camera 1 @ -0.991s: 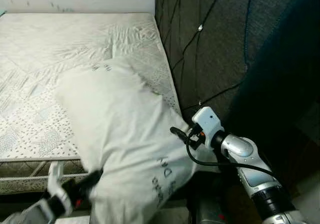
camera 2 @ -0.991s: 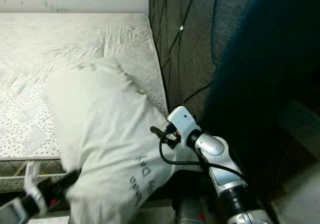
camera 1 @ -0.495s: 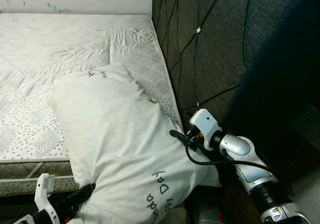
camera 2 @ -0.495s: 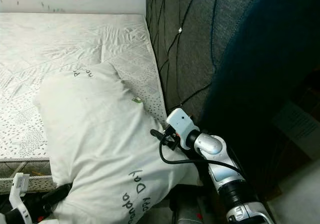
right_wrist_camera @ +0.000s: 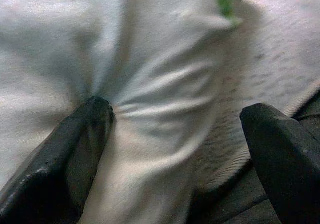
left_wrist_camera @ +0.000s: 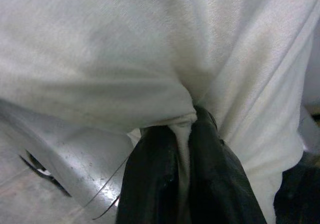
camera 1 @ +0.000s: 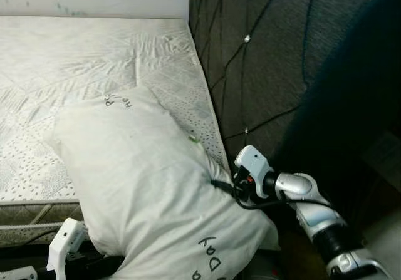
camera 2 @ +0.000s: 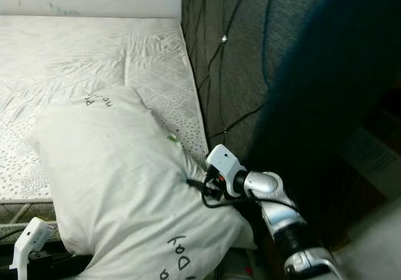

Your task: Clean up the room

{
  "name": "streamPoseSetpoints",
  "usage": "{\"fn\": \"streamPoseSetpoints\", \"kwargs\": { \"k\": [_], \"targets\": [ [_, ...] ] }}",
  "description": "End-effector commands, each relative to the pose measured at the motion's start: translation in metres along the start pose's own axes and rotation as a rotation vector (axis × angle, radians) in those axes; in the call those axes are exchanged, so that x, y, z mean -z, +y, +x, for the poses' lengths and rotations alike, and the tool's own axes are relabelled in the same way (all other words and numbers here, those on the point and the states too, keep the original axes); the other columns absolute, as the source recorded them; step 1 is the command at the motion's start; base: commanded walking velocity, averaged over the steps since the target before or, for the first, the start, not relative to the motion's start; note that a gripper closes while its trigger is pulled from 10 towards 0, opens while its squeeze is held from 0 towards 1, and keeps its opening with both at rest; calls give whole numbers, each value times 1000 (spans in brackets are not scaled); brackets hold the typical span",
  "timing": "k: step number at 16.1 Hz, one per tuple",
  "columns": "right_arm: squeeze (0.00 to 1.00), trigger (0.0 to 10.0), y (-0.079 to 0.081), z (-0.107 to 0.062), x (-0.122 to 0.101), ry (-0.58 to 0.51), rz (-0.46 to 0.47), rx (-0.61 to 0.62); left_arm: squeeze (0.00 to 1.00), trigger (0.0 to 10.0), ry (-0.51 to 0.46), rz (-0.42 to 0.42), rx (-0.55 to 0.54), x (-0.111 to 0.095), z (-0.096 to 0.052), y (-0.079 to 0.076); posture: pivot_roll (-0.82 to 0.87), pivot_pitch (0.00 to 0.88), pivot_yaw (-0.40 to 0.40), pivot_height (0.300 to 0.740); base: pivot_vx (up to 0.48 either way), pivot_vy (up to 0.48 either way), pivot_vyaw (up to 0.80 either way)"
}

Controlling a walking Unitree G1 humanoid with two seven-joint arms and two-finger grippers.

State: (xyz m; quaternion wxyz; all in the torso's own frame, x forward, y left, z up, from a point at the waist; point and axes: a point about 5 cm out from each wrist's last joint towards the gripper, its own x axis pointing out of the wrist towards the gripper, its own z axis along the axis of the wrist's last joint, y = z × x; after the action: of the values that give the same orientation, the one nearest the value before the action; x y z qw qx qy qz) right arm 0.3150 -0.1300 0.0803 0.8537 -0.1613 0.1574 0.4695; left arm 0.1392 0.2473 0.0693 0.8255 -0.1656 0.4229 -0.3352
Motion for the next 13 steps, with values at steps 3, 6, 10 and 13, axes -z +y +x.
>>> {"fn": "streamPoseSetpoints", "kwargs": {
  "k": [3, 6, 10, 13],
  "targets": [
    [0, 10000, 16, 6, 10, 90, 149, -288, 0, 0, 113, -19, 67, 20, 8, -4, -62, 0, -36, 570, 0, 0, 0],
    [0, 10000, 29, 1, 18, 155, 244, -501, 0, 0, 136, -4, 62, 23, 9, -2, -61, 0, -36, 570, 0, 0, 0],
    [0, 0, 47, 3, 8, 110, 265, -605, 0, 0, 145, 8, 59, 26, 11, 0, -60, 0, -40, 570, 0, 0, 0],
    [0, 0, 52, 6, 7, 89, 265, -561, 0, 0, 147, 15, 68, 27, 13, -1, -62, 0, -39, 570, 0, 0, 0]
  ]
}}
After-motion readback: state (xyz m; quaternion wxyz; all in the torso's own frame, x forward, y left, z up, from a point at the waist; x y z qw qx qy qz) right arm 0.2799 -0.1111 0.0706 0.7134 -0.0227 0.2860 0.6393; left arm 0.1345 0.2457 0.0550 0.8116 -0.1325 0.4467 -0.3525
